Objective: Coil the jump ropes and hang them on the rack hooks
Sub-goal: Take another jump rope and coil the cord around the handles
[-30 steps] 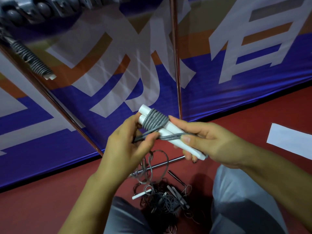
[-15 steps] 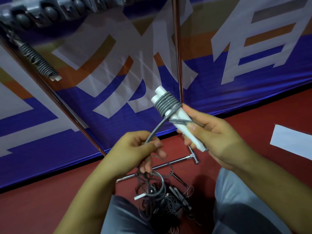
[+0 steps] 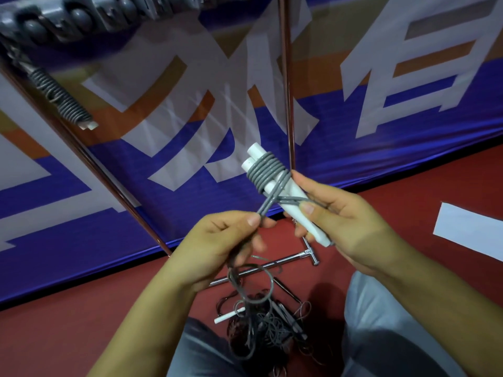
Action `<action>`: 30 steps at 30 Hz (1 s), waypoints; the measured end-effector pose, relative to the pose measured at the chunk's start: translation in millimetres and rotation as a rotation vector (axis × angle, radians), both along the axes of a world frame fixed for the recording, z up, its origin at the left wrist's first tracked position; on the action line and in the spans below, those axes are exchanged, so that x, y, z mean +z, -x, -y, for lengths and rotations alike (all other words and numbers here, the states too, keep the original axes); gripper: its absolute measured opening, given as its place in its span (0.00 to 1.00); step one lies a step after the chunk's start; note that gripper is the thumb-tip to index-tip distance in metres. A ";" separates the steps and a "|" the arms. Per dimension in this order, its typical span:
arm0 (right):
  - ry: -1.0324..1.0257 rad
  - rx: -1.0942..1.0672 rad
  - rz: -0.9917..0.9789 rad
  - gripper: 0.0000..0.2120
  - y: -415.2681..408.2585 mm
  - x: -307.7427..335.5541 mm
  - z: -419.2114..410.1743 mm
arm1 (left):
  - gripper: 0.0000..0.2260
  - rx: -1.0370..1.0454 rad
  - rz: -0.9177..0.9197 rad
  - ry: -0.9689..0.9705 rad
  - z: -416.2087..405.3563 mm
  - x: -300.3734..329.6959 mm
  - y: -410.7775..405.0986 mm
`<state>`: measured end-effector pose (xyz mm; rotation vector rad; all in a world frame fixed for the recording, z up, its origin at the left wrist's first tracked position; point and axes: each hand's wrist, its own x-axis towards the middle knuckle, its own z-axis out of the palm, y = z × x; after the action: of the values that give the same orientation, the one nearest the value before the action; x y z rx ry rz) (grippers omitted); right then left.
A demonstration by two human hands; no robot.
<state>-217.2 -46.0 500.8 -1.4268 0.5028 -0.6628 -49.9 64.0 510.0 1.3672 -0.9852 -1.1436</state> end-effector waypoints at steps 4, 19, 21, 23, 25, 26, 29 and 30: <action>-0.076 0.028 0.030 0.19 0.8 1.3 3.0 | 0.06 0.094 -0.048 0.096 3.1 -0.2 -1.8; -0.346 0.102 0.143 0.26 -1.7 -4.2 1.1 | 0.09 0.177 0.006 0.171 5.0 5.7 -1.0; -0.373 0.113 0.154 0.26 -1.7 -3.8 2.9 | 0.10 0.147 -0.028 0.191 3.7 2.5 -1.8; -0.405 0.163 0.177 0.24 0.5 -2.0 5.6 | 0.08 0.110 -0.009 0.192 2.6 -0.4 -4.7; -0.465 0.236 0.209 0.22 4.2 -1.3 12.0 | 0.07 0.076 0.038 0.170 1.4 -2.6 -9.2; -0.492 0.279 0.222 0.22 5.6 -1.7 15.7 | 0.07 0.055 0.055 0.159 1.1 -2.9 -10.9; -0.537 0.452 0.287 0.23 9.6 -8.1 26.0 | 0.08 0.042 0.097 0.117 3.1 -2.8 -11.1; -0.544 0.509 0.315 0.23 11.4 -9.9 28.4 | 0.08 0.061 0.108 0.099 4.3 -2.8 -10.3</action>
<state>-228.6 -74.4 491.0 -0.8588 0.0467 -0.2927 -39.6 59.7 507.2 1.3813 -1.0561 -0.9717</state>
